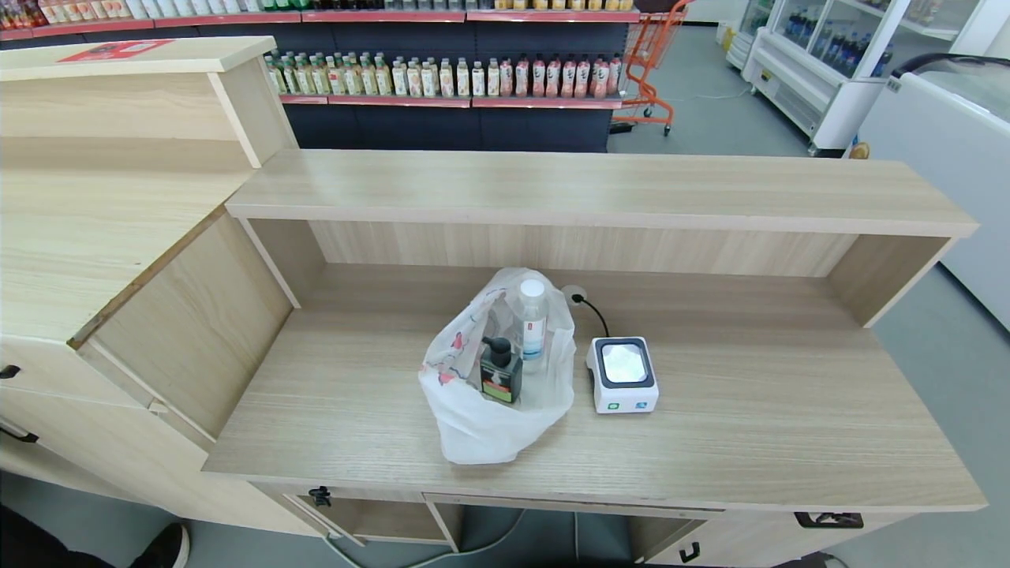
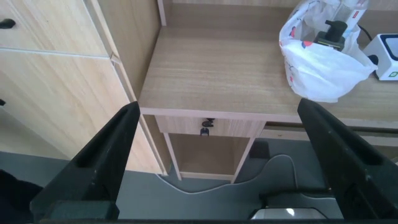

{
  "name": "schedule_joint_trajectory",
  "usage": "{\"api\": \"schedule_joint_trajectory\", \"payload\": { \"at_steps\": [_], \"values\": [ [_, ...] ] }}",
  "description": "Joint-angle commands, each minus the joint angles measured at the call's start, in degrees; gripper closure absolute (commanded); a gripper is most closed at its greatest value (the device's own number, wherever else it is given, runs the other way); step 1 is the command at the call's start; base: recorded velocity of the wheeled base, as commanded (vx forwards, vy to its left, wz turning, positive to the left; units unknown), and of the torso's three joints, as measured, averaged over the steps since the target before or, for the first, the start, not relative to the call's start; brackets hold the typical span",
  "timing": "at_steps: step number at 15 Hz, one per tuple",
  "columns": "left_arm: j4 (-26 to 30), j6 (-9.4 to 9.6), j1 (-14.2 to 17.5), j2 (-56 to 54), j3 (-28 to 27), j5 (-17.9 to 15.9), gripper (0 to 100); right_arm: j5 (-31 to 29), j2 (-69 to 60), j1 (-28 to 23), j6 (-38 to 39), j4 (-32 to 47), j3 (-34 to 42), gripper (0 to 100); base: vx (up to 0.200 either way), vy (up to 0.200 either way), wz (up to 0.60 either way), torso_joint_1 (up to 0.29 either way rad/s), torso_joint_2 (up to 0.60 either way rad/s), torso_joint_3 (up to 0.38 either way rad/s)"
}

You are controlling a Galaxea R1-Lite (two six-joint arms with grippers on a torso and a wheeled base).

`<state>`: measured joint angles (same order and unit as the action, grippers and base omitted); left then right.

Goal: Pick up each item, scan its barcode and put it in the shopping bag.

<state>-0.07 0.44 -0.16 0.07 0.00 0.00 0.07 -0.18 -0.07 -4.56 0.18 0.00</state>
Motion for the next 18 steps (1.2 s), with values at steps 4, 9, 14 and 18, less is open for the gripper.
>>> {"api": "schedule_joint_trajectory", "payload": {
  "at_steps": [4,9,14,18],
  "values": [
    [0.0,-0.09,0.0,0.0,0.0,0.0,0,0.0,0.2,0.0,0.2,0.2,0.0,0,0.000,0.000,0.00,0.000,0.00,0.000],
    [0.0,0.26,0.1,0.0,0.0,-0.1,0,0.0,0.2,0.0,0.1,0.2,0.0,0,0.000,-0.160,0.00,0.002,0.00,0.004],
    [0.0,0.09,0.0,0.0,0.0,0.0,0,0.0,0.2,0.0,0.2,0.2,0.0,0,0.000,-0.200,0.00,0.003,0.00,0.004],
    [0.0,0.26,0.0,0.1,0.0,-0.1,0,0.0,0.2,0.0,0.2,0.2,0.0,0,0.050,0.000,0.00,0.002,0.00,0.001]
  ]
}}
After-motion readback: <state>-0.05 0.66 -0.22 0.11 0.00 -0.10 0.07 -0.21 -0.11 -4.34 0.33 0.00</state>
